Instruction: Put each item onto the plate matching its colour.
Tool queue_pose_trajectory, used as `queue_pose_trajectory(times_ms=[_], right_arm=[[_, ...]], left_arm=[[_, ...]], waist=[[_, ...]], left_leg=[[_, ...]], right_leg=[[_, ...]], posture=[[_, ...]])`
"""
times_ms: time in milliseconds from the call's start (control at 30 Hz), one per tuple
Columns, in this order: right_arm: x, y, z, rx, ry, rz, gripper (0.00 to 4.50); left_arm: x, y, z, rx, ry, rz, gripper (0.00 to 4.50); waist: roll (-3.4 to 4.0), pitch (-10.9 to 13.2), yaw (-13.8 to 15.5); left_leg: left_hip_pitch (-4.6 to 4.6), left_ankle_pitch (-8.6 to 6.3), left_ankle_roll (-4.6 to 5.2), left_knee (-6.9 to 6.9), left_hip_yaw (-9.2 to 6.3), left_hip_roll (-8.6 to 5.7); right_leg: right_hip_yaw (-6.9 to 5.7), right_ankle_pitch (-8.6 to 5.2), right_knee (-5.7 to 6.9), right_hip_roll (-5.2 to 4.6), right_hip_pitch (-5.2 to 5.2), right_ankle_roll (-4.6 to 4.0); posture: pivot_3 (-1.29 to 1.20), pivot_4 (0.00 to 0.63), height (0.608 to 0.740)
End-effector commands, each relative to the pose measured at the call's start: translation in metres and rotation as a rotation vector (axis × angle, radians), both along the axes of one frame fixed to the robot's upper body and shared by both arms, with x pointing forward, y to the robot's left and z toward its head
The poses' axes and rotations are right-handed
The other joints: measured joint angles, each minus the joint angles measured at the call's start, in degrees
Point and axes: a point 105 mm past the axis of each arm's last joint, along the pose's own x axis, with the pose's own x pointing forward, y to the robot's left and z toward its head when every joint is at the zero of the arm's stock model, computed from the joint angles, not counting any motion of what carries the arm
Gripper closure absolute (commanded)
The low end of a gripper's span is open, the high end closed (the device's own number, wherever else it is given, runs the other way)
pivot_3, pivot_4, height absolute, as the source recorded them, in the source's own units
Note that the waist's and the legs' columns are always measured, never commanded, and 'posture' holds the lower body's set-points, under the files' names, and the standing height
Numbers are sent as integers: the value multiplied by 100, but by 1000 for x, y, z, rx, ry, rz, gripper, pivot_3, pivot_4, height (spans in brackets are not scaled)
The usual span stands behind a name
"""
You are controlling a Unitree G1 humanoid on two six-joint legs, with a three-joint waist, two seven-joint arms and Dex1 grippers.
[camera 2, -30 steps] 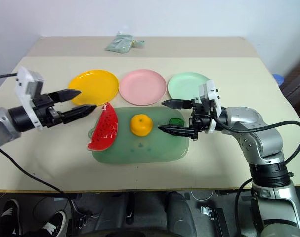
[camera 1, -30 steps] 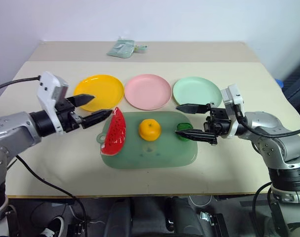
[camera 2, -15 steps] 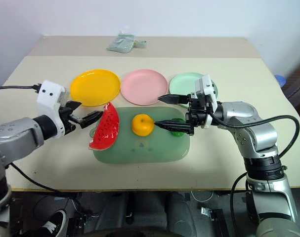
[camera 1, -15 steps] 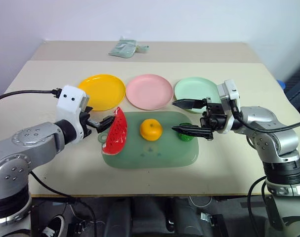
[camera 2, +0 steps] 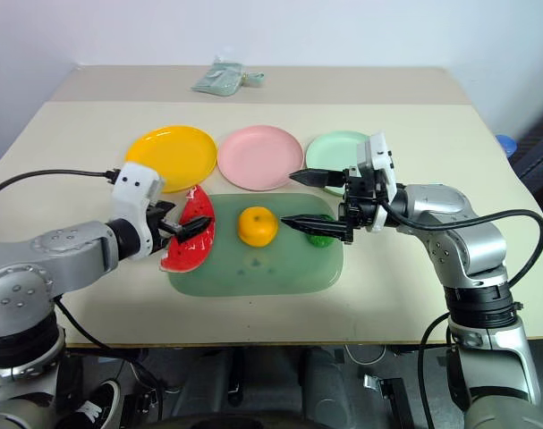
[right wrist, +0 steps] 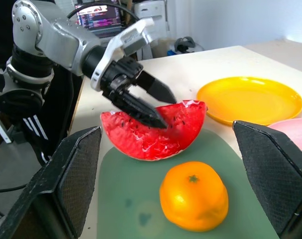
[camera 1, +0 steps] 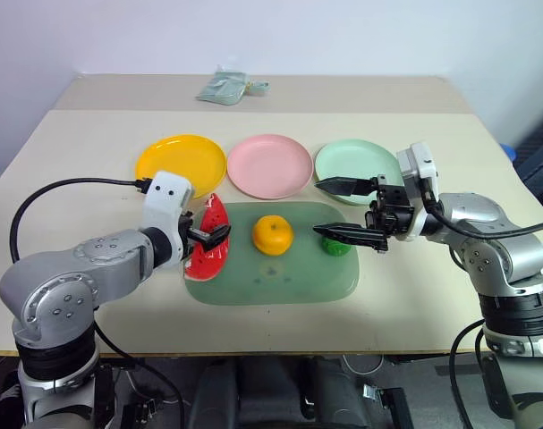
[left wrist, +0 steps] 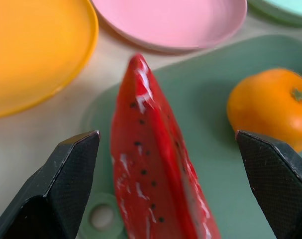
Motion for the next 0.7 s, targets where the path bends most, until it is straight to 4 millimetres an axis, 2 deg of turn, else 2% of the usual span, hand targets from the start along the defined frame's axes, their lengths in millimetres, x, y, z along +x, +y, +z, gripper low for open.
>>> queue_pose_trajectory(times_ms=[33, 67, 167, 333, 600, 700], right_arm=[[-5, -1, 11, 10, -54, 4, 202], [-5, -2, 10, 7, -55, 0, 202], [-3, -3, 11, 8, -59, -12, 163], [-3, -5, 9, 1, -60, -25, 163], [-2, -4, 9, 7, -68, -35, 163], [-1, -4, 7, 1, -67, -39, 163]], left_arm=[[0, -1, 8, 27, -43, 3, 0], [1, 0, 8, 33, -41, 13, 0], [3, 1, 8, 38, -43, 29, 827], [6, 0, 13, 42, -55, 23, 3155], [7, -3, 18, 36, -69, 0, 3155], [8, -3, 19, 38, -75, 3, 3959]], waist=[[0, 0, 1], [0, 0, 1], [0, 0, 2], [0, 0, 1], [0, 0, -4], [0, 0, 0]], left_leg=[[0, 0, 0, 0, 0, 0], [0, 0, 0, 0, -1, 0], [0, 0, 0, 0, 0, 0], [0, 0, 0, 0, -1, 0], [0, 0, 0, 0, 0, 0], [0, 0, 0, 0, 0, 0]], right_leg=[[0, 0, 0, 0, 0, 0], [0, 0, 0, 0, 0, 0], [0, 0, -1, 0, 0, 0], [0, 0, -1, 0, 0, 0], [0, 0, -1, 0, 0, 0], [0, 0, -1, 0, 0, 0]], posture=[[0, 150, 740], [0, 150, 740], [0, 150, 740], [0, 150, 740], [0, 150, 740], [0, 150, 740]])
